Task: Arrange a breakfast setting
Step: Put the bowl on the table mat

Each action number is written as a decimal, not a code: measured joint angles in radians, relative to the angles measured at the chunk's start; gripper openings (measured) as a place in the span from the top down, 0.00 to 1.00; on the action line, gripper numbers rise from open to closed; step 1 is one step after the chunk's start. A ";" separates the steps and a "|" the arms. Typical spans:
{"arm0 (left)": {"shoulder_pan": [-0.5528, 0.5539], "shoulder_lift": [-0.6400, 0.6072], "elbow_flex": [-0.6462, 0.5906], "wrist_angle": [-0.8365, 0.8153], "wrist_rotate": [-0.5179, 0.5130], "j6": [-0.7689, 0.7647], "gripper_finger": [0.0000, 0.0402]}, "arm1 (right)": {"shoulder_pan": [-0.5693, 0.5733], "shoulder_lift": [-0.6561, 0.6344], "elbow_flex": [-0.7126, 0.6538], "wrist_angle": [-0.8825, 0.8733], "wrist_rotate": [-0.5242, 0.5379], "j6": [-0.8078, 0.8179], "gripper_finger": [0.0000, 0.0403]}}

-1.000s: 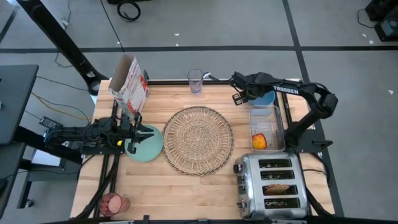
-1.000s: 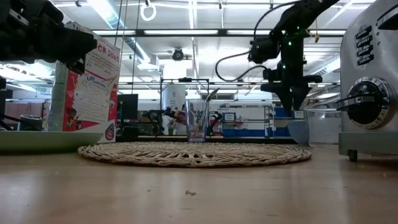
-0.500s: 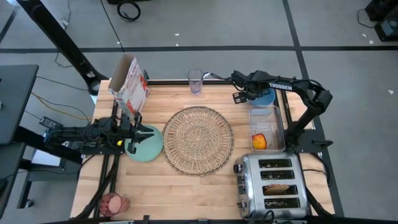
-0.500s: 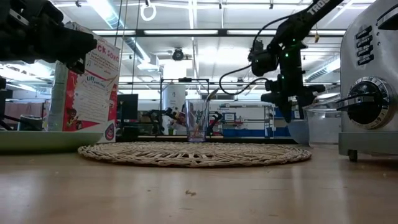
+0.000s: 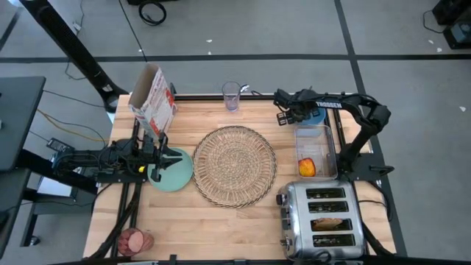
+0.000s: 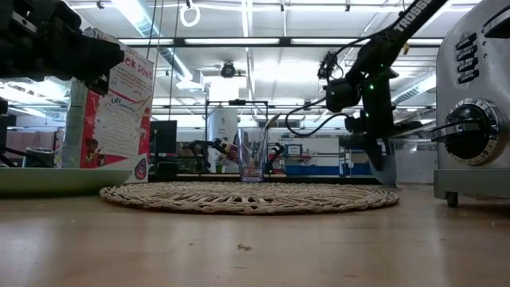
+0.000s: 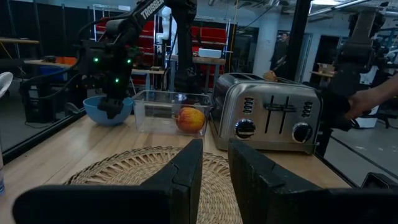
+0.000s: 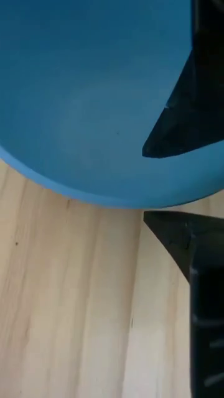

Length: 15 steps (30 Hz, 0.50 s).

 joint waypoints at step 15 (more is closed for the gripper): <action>0.000 0.000 0.000 0.000 0.000 0.000 0.79 | 0.023 -0.048 -0.008 -0.006 0.049 -0.070 0.97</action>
